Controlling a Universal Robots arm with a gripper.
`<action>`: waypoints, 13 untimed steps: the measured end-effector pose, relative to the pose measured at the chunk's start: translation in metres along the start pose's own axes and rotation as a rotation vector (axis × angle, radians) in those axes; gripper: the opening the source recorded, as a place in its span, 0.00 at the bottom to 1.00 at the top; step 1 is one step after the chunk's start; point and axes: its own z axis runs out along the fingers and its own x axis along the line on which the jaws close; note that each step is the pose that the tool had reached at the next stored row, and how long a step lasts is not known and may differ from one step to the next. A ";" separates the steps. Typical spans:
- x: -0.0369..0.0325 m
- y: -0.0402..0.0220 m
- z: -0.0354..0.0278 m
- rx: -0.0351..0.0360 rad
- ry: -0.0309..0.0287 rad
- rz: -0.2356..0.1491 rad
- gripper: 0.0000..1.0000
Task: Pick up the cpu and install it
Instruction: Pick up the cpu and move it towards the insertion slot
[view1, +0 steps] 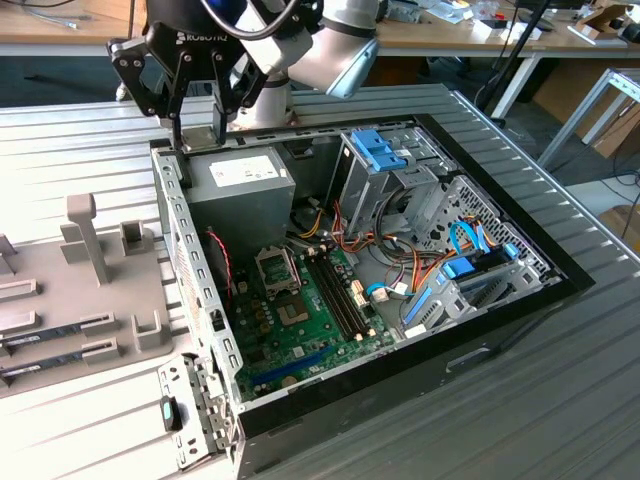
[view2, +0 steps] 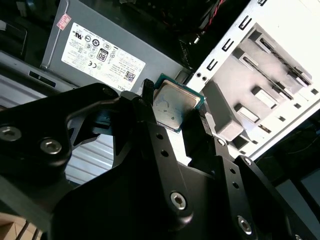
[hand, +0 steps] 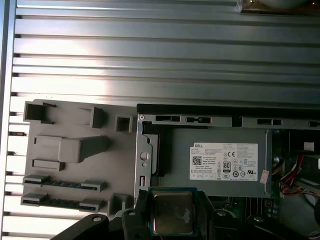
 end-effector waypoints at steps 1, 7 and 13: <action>-0.0004 -0.0003 0.0002 -0.0001 -0.0001 0.000 0.47; -0.0050 -0.0015 0.0014 -0.0001 -0.0001 0.000 0.47; -0.0064 -0.0049 0.0023 -0.0001 -0.0002 0.000 0.47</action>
